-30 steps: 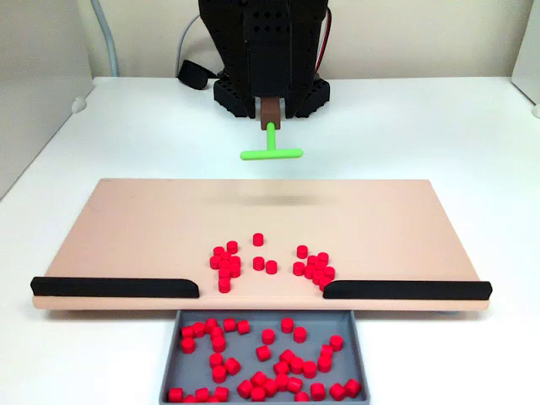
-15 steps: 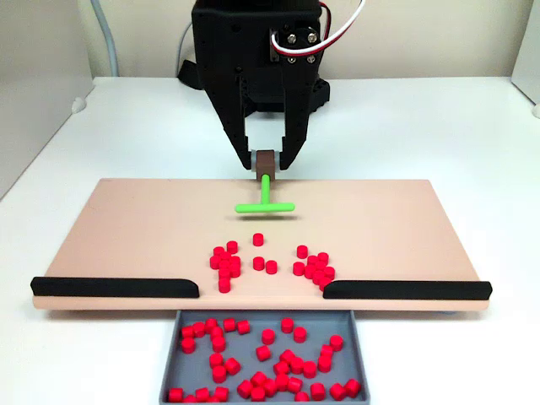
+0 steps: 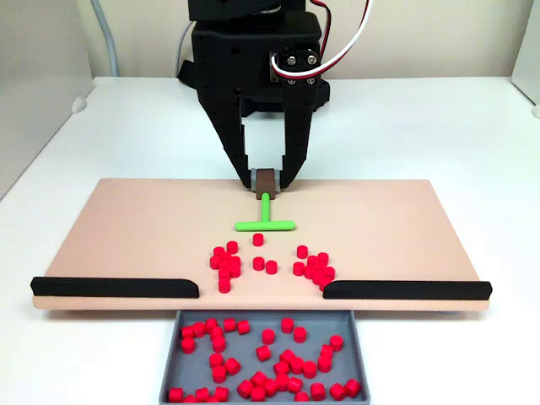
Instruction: Gather the bottom side granules
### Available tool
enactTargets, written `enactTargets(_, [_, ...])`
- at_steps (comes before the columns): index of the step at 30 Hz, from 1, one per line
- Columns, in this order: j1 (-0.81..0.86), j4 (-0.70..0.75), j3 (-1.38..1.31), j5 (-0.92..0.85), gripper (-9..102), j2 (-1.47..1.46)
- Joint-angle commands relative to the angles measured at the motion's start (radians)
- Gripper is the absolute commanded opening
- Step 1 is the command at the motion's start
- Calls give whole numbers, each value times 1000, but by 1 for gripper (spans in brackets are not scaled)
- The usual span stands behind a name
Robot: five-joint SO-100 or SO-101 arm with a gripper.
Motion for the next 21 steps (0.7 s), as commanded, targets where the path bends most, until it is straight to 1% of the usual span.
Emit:
enactTargets(1, [5, -6, -15, -5, 0, -11])
enactTargets(21, [5, -6, -137, 9, 0, -138])
